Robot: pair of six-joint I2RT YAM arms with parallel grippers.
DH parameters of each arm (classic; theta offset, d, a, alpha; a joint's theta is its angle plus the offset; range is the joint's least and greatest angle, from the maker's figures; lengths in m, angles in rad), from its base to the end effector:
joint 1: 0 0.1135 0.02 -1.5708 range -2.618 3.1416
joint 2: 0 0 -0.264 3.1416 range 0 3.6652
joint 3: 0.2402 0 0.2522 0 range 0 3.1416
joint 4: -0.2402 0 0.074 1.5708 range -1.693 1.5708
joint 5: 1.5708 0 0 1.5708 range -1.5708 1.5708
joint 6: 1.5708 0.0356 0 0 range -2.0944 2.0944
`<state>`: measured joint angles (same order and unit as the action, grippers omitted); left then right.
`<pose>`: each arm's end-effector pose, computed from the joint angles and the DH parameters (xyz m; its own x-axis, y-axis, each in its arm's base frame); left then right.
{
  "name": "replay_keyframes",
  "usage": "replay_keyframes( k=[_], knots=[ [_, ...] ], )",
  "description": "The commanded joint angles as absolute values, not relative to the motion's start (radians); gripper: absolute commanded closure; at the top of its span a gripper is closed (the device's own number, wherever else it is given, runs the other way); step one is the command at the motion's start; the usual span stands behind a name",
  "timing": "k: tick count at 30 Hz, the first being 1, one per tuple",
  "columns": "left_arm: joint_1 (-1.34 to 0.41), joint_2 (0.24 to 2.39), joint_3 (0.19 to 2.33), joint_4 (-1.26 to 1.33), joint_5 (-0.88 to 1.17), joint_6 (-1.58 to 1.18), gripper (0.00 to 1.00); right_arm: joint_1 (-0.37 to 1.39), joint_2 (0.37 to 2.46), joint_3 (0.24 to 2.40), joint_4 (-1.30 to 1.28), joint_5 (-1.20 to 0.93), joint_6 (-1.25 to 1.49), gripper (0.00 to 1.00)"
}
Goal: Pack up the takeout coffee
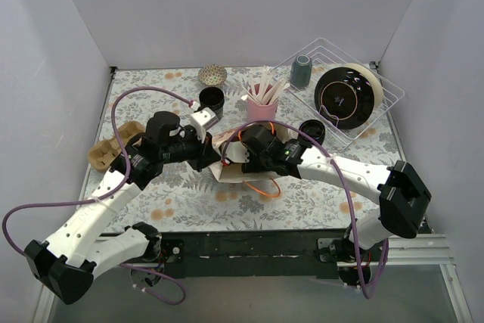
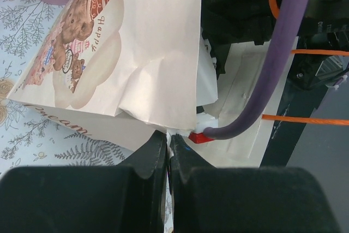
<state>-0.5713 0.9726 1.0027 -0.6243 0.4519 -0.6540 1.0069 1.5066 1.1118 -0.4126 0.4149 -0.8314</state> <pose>0.1617 -0.1224 0.3396 -0.8549 -0.1011 -0.5089 0.3411 0.6295 -0.6981 0.1863 0.2678 0.2611 0.2012 -0.9469 -0.2507 -0.7061 0.0371 -0.7071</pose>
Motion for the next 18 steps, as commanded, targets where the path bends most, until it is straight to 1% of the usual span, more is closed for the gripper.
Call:
replay_keyframes(
  k=[1,4,9,18],
  knots=[
    [-0.574,0.930,0.991,-0.626,0.480,-0.655,1.00,0.992,1.477,1.098,-0.339,0.365,-0.822,0.39],
    [-0.574,0.925,0.982,-0.623,0.488,-0.664,1.00,0.986,1.491,1.101,-0.334,0.364,-0.810,0.39],
    [-0.574,0.914,0.962,-0.609,0.495,-0.675,1.00,0.980,1.488,1.054,-0.249,0.353,-0.830,0.38],
    [-0.574,0.897,0.934,-0.607,0.500,-0.678,1.00,0.977,1.496,1.058,-0.173,0.308,-0.807,0.38]
  ],
)
